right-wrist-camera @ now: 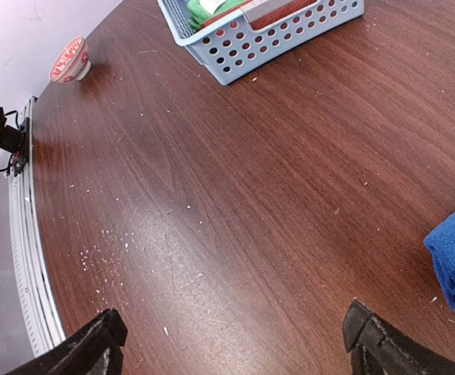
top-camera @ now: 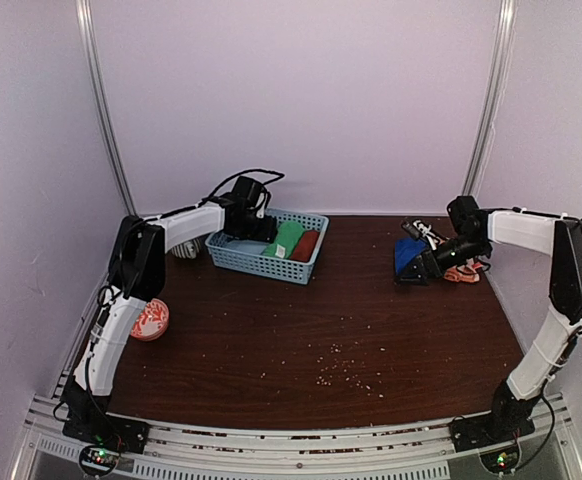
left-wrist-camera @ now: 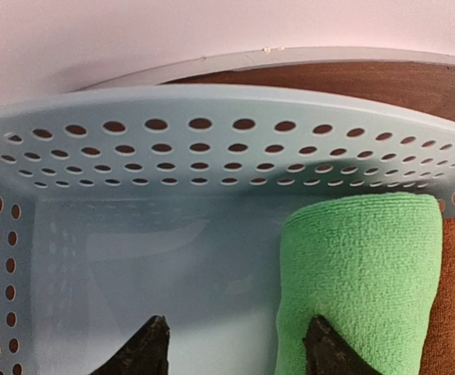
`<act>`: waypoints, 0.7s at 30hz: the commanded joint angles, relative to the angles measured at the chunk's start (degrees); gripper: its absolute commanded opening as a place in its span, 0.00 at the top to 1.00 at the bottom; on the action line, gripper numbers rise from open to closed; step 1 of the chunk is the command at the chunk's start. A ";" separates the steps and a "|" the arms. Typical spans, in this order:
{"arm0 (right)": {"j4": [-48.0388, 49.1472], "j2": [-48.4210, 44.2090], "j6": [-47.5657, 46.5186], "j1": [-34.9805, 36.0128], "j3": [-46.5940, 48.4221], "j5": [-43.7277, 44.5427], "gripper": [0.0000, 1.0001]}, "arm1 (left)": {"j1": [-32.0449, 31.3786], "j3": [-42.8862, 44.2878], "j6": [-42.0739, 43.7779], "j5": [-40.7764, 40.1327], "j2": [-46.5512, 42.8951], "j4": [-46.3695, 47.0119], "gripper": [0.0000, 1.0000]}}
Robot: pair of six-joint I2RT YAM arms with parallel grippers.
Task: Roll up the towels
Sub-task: Adjust the towel in the storage box.
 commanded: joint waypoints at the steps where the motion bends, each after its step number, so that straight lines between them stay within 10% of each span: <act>1: -0.61 0.08 -0.39 -0.15 1.57 0.21 0.00 | 0.20 -3.03 -0.87 -3.36 -3.68 1.72 0.35; 21: 4.49 -10.23 8.89 -0.31 8.88 16.78 0.00 | 0.69 -18.27 7.20 -1.44 -30.28 4.97 0.36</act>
